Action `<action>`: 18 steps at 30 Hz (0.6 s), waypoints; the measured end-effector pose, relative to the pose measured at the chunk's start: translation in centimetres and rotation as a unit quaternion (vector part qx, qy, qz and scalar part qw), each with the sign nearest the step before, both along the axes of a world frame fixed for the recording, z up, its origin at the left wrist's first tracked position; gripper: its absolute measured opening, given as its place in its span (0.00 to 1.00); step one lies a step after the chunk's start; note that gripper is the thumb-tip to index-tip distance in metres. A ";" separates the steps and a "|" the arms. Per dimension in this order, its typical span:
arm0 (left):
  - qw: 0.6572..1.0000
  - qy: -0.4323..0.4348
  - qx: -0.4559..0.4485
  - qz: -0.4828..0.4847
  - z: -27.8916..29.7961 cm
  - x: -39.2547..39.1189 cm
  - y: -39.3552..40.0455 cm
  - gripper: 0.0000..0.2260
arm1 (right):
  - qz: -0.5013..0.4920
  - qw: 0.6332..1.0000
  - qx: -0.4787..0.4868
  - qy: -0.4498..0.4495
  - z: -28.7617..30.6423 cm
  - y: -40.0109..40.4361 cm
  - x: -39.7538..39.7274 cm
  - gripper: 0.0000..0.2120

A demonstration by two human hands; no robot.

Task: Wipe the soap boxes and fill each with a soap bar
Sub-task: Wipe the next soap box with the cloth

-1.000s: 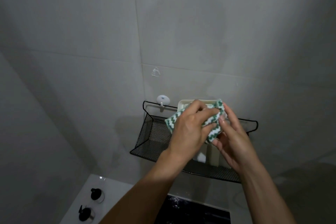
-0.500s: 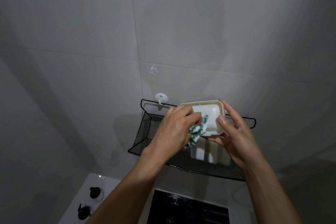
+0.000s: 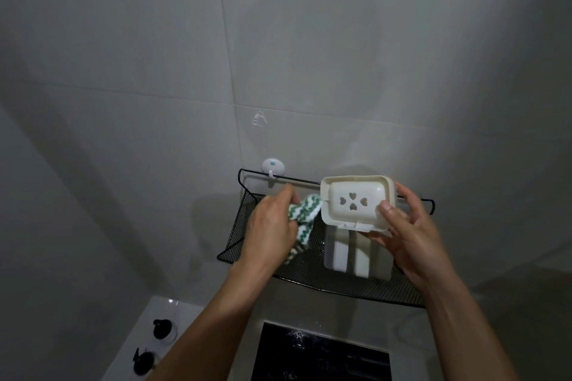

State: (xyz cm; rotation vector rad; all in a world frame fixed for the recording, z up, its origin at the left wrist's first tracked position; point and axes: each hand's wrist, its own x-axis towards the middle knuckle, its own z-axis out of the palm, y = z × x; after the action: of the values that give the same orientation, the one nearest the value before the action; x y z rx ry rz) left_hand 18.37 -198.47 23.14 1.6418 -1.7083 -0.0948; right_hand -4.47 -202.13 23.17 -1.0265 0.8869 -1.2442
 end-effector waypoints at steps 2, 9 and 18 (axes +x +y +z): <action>0.999 -0.018 0.047 -0.001 -1.2 0.3 -0.2 0.11 | -0.007 1.000 0.011 -0.003 0.0 -0.1 -0.3 0.25; 0.953 -0.104 0.270 -0.092 -3.5 0.9 -0.5 0.09 | 0.025 1.000 0.012 0.001 -0.2 0.0 -0.4 0.15; 0.881 0.395 0.236 -0.107 0.7 2.7 -1.3 0.12 | 0.085 0.996 -0.020 -0.032 -0.3 0.3 -0.1 0.24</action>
State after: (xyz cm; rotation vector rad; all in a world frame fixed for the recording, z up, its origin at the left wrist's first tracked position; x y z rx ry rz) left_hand 21.06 -199.81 23.80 1.4104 -1.2425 -1.2023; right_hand -4.54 -201.78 22.86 -1.0654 0.7131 -1.1474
